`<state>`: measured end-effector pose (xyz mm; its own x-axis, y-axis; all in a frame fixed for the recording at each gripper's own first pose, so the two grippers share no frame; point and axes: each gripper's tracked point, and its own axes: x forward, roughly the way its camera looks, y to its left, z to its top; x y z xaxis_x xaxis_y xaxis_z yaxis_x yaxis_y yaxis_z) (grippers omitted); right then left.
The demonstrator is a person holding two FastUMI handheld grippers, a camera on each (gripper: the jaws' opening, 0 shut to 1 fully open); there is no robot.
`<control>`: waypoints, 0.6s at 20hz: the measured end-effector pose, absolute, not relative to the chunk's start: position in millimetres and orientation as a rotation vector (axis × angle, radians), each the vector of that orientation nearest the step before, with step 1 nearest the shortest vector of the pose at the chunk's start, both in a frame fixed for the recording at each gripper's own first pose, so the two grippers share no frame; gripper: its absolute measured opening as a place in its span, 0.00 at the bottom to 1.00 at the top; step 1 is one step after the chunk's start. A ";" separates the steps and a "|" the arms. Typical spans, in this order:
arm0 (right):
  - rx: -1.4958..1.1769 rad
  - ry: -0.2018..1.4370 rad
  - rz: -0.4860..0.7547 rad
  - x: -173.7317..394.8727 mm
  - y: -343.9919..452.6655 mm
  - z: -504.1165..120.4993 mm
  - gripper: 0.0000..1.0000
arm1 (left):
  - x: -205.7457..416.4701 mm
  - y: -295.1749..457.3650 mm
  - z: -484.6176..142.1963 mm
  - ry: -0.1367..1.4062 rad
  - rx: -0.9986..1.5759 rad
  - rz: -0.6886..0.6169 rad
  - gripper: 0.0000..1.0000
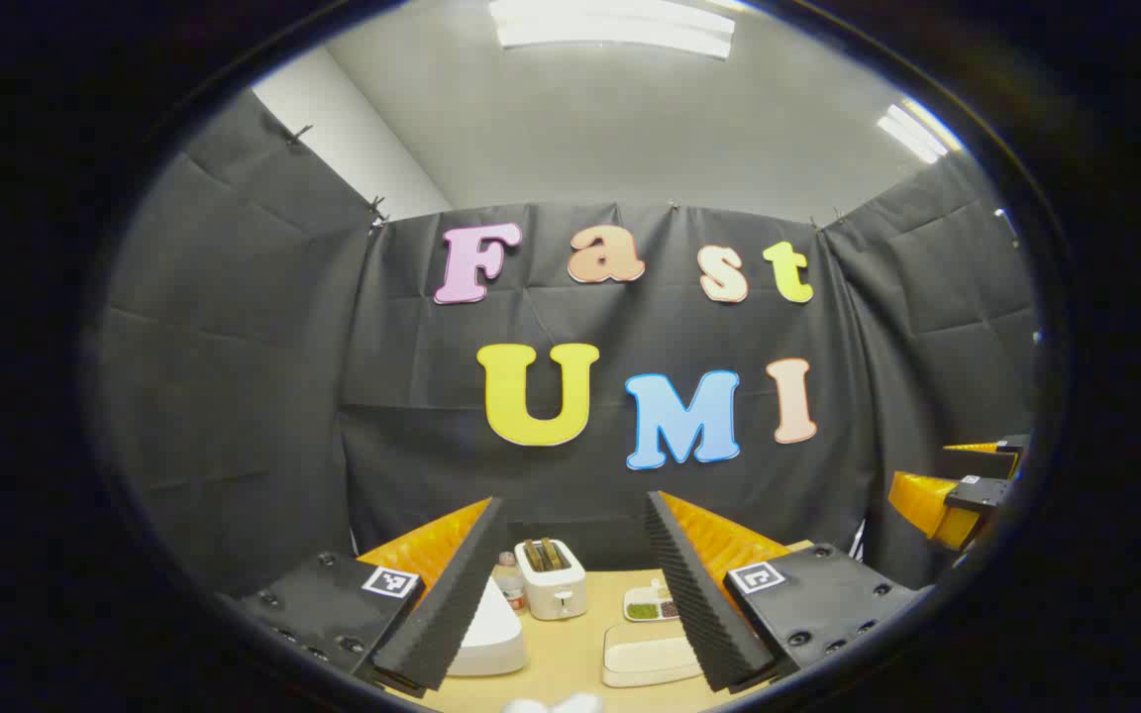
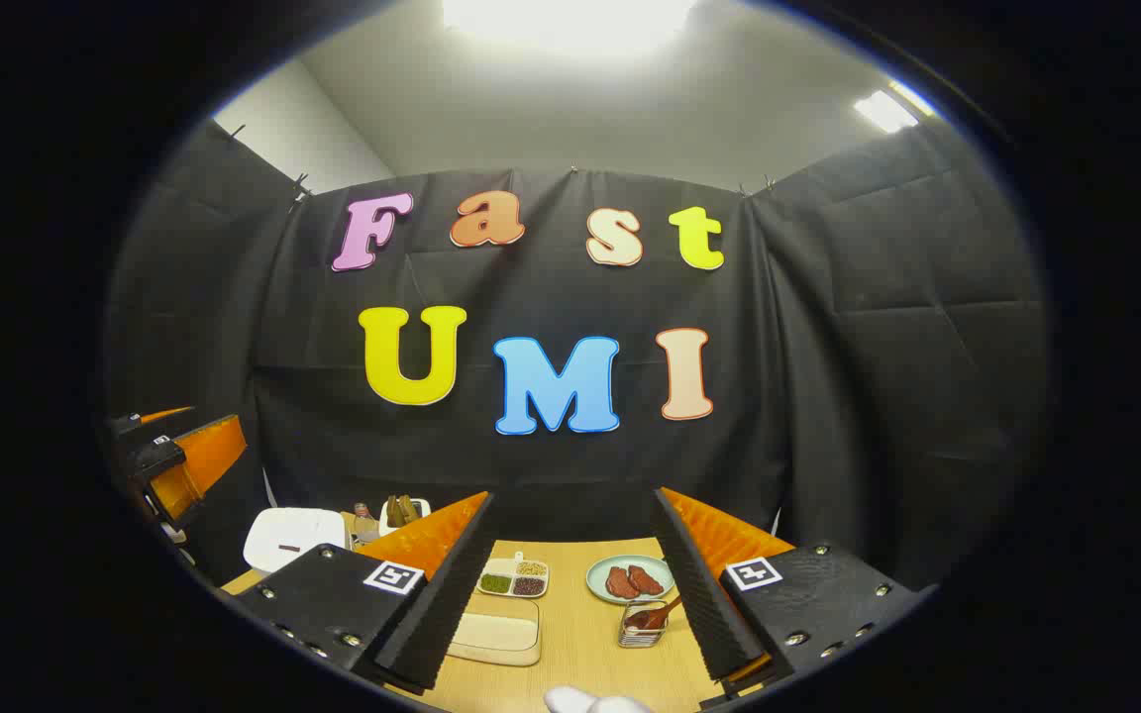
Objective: Close the left gripper, press the button to open the rice cooker; take a wooden spoon from the chopstick holder with the right hand, scoop a spoonful of rice and pour it into the rice cooker, then put the wooden spoon back into the chopstick holder.
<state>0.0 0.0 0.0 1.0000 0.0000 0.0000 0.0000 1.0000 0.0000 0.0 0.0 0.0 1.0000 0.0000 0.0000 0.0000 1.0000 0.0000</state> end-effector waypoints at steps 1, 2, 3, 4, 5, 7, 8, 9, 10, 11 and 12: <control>0.001 -0.004 -0.003 -1.3 -0.4 1.0 0.95 | 0.2 1.4 0.0 0.000 0.000 -0.001 1.00; 0.000 -0.007 -0.006 -1.4 0.5 2.3 0.95 | -1.0 3.5 -0.6 0.001 0.001 0.001 1.00; -0.001 -0.007 -0.007 -2.0 1.2 1.9 0.95 | -0.6 6.1 -0.1 0.001 0.002 0.003 1.00; -0.004 -0.008 -0.008 -2.4 2.4 3.3 0.95 | -1.0 8.0 -0.4 0.000 0.004 0.005 1.00; -0.005 -0.013 -0.011 -4.3 2.2 4.0 0.95 | -1.8 9.0 -1.4 0.001 0.004 0.006 1.00; -0.007 -0.012 -0.008 -6.3 4.7 3.7 0.95 | -1.7 11.2 -1.7 0.002 0.004 0.007 1.00; -0.008 -0.010 -0.006 -7.3 5.8 3.8 0.95 | -2.0 13.5 -2.9 0.003 0.006 0.010 0.99; -0.011 -0.010 -0.009 -7.1 5.6 3.5 0.95 | -1.8 14.7 -3.0 0.001 0.005 0.010 0.99; -0.012 -0.011 -0.010 -7.1 4.8 5.2 0.95 | -2.5 15.8 -2.9 0.000 0.004 0.009 0.99; -0.011 -0.012 -0.013 -7.2 5.2 4.8 0.95 | -2.3 17.0 -2.6 0.001 0.004 0.012 0.99; -0.011 -0.014 -0.013 -7.6 6.1 7.1 0.95 | -2.6 18.9 -3.8 0.002 0.006 0.012 0.99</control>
<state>-7.6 6.1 7.1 0.9998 -0.0126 0.0142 0.0128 0.9999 -0.0108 -2.6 18.9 -3.8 0.9999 0.0121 -0.0024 -0.0121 0.9999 0.0058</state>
